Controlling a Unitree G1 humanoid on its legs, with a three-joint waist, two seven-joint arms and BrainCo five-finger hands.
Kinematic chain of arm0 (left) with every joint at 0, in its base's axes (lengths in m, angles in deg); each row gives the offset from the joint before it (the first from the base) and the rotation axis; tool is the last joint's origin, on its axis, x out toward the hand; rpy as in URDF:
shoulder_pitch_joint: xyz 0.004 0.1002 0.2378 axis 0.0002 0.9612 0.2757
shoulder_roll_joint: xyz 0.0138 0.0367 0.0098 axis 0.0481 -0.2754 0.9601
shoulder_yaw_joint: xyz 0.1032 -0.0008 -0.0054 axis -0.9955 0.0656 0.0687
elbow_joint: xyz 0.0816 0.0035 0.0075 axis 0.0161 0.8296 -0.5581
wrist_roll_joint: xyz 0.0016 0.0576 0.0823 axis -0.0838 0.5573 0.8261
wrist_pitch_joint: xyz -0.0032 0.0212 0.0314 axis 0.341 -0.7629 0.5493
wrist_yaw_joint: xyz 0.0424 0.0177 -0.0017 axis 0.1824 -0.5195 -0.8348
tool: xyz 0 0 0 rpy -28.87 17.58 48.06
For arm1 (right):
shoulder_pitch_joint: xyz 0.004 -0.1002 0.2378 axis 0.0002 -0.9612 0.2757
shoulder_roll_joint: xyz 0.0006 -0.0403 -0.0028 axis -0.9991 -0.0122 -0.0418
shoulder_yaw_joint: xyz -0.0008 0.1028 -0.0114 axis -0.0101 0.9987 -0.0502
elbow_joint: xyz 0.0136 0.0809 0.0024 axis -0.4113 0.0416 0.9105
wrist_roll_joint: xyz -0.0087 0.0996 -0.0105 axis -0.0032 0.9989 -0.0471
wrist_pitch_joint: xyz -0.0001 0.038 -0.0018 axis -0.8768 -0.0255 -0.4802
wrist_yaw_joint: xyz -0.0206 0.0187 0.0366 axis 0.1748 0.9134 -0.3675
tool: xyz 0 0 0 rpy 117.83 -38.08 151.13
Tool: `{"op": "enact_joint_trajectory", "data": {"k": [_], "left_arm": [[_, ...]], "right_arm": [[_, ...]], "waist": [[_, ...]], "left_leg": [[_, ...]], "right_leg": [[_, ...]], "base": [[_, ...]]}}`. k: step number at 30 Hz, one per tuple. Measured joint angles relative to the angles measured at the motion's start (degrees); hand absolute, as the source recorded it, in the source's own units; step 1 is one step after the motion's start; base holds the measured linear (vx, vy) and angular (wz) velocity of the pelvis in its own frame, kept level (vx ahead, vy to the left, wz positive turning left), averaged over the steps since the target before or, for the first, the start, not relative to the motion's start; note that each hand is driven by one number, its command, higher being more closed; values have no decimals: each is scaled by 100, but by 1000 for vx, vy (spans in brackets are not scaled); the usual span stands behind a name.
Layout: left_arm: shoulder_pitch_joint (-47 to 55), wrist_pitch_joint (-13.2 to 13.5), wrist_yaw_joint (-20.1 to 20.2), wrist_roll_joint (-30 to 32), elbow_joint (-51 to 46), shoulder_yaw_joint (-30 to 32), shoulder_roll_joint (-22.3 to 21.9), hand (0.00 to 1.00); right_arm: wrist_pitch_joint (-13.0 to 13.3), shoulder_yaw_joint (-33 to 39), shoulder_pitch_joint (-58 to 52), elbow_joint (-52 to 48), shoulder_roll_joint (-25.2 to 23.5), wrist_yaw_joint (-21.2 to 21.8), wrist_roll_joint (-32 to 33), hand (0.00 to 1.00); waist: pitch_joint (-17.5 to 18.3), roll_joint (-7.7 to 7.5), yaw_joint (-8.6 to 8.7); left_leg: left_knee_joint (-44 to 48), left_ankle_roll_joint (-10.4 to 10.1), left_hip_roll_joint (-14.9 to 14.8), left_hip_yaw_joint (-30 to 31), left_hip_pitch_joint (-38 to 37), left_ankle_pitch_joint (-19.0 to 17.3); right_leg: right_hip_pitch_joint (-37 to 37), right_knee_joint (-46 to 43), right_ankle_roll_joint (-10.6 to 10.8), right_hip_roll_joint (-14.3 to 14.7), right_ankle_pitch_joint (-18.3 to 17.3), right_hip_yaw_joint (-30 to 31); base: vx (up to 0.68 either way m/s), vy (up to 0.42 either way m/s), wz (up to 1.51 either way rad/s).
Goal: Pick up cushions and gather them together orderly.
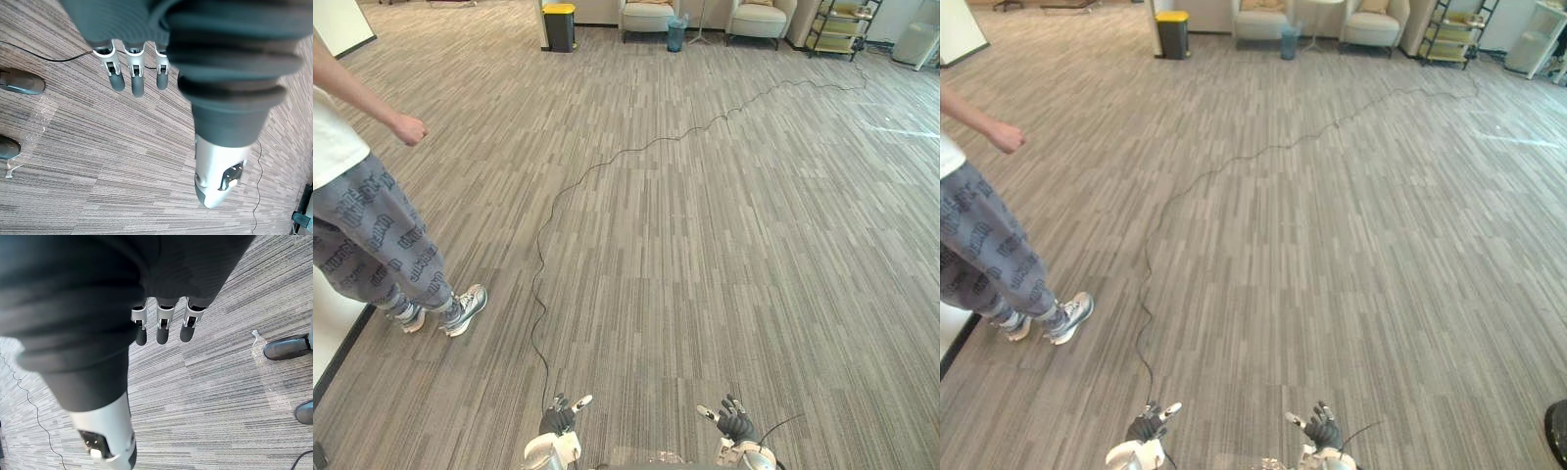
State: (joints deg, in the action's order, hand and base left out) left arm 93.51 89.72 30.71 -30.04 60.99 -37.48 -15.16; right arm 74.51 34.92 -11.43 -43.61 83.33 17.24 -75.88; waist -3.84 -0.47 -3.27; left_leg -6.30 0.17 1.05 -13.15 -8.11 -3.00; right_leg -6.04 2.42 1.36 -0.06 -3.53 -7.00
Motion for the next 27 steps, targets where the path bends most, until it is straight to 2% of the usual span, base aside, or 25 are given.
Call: {"op": "enact_joint_trajectory", "data": {"k": [10, 13, 15, 17, 18, 19, 20, 21, 23, 25, 26, 27], "left_arm": [[-9, 1, -2, 3, -76, -103, 4, 0], [-7, -1, -3, 3, -78, -96, 6, 0], [-19, -6, -4, 4, -120, -84, 23, 0], [-45, -4, -1, 3, -336, 22, 6, 0], [-15, -9, -3, 2, -424, 84, 17, 0], [-8, -6, -5, 0, -568, 144, 0, 0], [-1, 2, -4, -2, -714, 140, 8, 0], [54, 3, -6, -3, -765, 142, 28, 0], [151, 6, -5, -13, -949, 122, 36, 0], [214, 13, -7, -18, -1064, 130, 39, 0], [222, 24, -7, -18, -1151, 130, 38, 0], [214, 54, -13, -90, -1198, 125, 12, 0]], "right_arm": [[0, 156, -6, 0, -5, -46, 9, 0], [1, 153, -9, -1, -5, -44, 47, 0], [1, 150, -17, -6, -6, -44, 53, 0], [3, 146, -49, -34, -5, -45, 52, 0], [2, 117, -51, -40, -2, -44, 52, 0], [2, 72, -67, -86, -2, -45, 51, 0], [2, 31, -91, -203, 3, -58, 51, 0], [2, -29, -107, -241, 8, -59, 53, 0], [-1, -121, -79, -257, 10, -86, 55, 0], [-9, -248, -25, -266, 8, -91, 54, 0], [-14, -272, 56, -268, 2, -95, 52, 0], [-11, -278, 202, -267, -4, -103, 51, 0]], "waist": [[-37, -62, 16], [-41, -74, 31], [-91, -145, 70], [-241, -192, 77], [-296, -188, 100], [-374, -176, 111], [-440, -158, 80], [-467, -105, 76], [-503, -55, 92], [-515, -81, 74], [-518, -103, 45], [-521, -94, 1]], "left_leg": [[0, -40, -15, 192, 104, -22], [39, -127, -43, 228, 101, -95], [352, -156, -55, 272, 185, -300], [1889, -163, -242, 147, 733, -1061], [3332, -142, -502, -155, 1245, -1314], [4471, -139, -759, -306, 1698, -1287], [5128, -146, -1019, -389, 2001, -1418], [5369, -137, -1176, -389, 2167, -1519], [5372, -245, -1369, -429, 2590, -1670], [4999, -255, -1366, -651, 2854, -1649], [4644, -204, -1281, -914, 3125, -1542], [3902, -107, -1077, -1103, 3415, -1118]], "right_leg": [[48, -84, -45, 5, -186, -208], [244, -587, -89, -11, -535, -241], [305, -908, -119, -81, -766, -314], [289, -1277, -191, -88, -1102, -352], [252, -1469, -256, -77, -1317, -383], [140, -1494, -318, -51, -1402, -379], [46, -1525, -415, 6, -1524, -336], [-57, -1561, -451, 27, -1626, -308], [-328, -1594, -447, -24, -1877, -111], [-546, -1446, -365, -171, -1954, 18], [-770, -1191, -351, -340, -1951, 109], [-893, -1067, -303, -517, -1925, 282]], "base": [[15, -39, 11], [100, -44, 11], [96, -49, 21], [114, -124, 16], [137, -139, 14], [161, -103, 0], [192, -34, -19], [213, -16, -29], [315, 12, -35], [408, 69, -39], [721, 224, -60], [761, 261, -54]]}}
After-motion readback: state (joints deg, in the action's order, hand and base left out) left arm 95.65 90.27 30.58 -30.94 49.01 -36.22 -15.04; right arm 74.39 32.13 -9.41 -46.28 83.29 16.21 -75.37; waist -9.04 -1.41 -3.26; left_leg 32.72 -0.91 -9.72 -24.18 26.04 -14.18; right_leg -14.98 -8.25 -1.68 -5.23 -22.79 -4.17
